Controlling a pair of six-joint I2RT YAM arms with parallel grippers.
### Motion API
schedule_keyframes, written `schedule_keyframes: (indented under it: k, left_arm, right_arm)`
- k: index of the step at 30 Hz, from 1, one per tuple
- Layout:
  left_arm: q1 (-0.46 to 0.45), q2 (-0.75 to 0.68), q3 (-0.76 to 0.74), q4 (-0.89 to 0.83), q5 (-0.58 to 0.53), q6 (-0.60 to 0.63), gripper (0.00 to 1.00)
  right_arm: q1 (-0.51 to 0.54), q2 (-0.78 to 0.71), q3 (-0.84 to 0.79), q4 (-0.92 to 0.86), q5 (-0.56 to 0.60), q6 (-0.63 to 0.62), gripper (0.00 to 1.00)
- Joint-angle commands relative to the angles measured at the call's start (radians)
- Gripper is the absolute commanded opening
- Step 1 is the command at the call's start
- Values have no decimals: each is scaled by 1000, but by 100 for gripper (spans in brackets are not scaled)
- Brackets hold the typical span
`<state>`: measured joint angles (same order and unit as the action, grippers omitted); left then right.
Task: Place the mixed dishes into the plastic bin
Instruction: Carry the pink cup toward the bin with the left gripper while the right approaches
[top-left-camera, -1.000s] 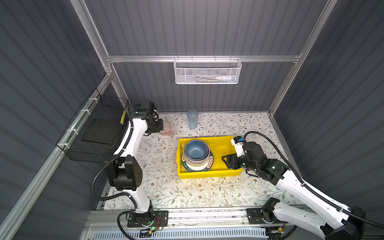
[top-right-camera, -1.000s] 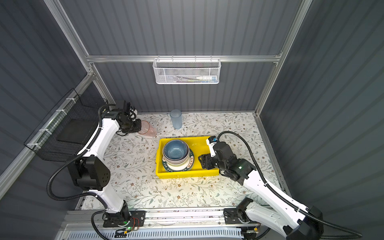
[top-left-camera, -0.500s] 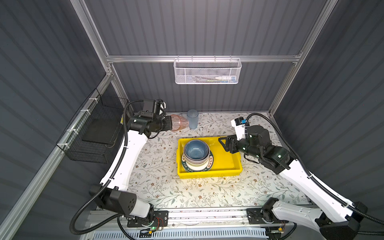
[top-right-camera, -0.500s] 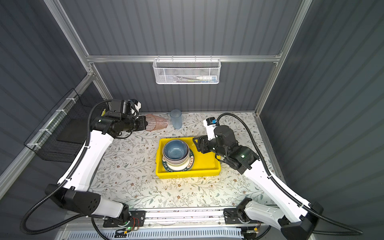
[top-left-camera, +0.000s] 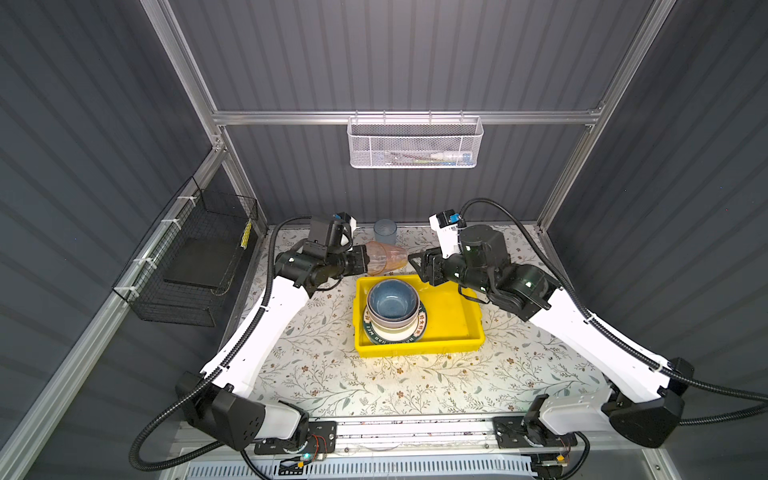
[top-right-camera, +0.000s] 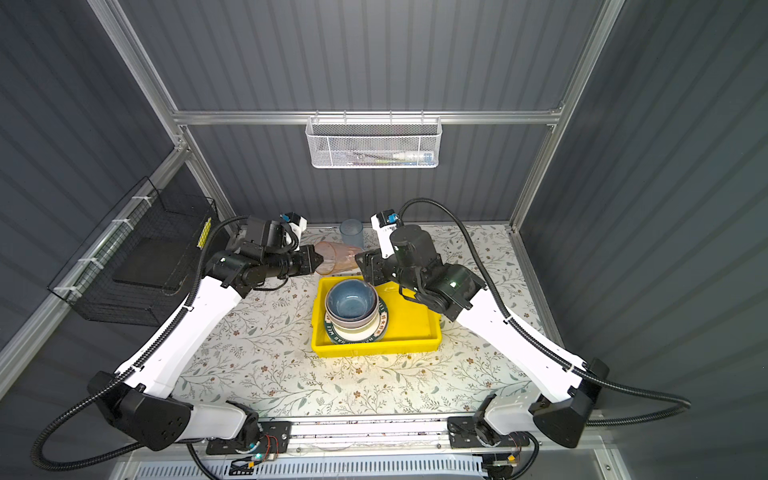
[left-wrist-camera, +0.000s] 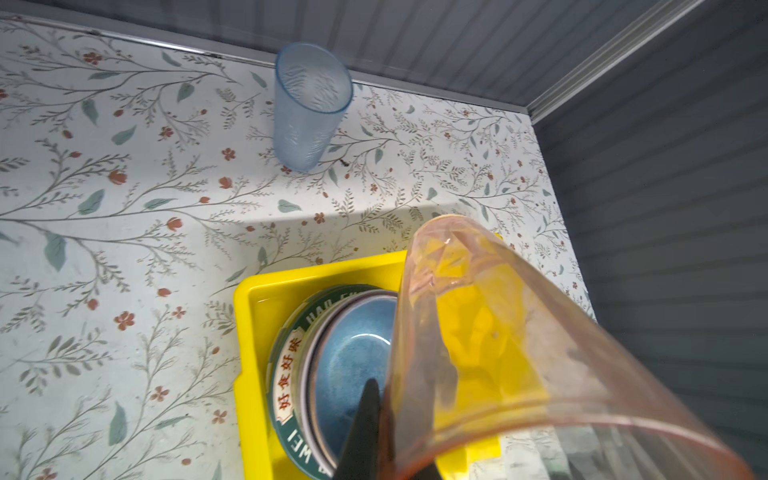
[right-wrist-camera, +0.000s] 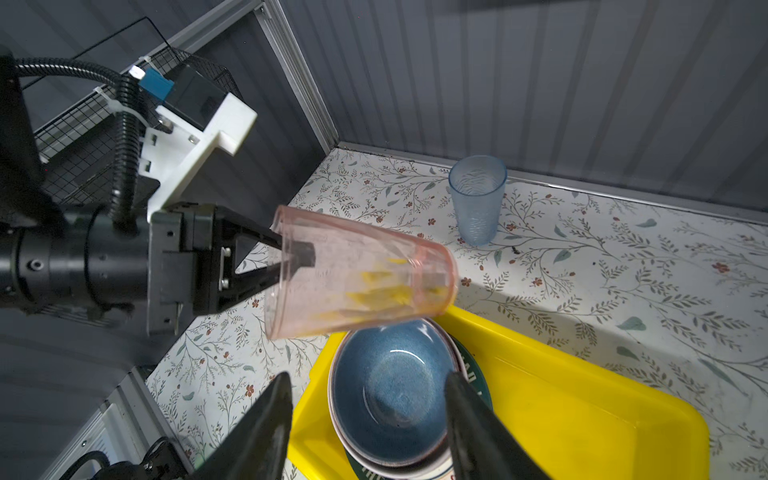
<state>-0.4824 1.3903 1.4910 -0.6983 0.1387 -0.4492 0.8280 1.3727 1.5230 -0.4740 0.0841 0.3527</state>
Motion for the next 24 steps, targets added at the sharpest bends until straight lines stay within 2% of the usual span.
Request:
schedule_keyframes:
  k: [1, 12, 15, 20, 24]
  left_arm:
    - [-47, 14, 3, 72, -58, -43, 0]
    - [-154, 55, 45, 74, -181, -49, 0]
    - [-188, 66, 63, 66, -223, -53, 0]
    - [-227, 78, 83, 61, -273, -49, 0]
    - [-248, 85, 95, 59, -297, -46, 0]
  right_arm:
    - [24, 34, 62, -54, 91, -21, 59]
    - [50, 109, 157, -141, 199, -32, 55]
    - [54, 134, 175, -177, 232, -28, 50]
    - [58, 166, 201, -214, 221, -28, 48]
    - [60, 191, 214, -243, 256, -17, 45]
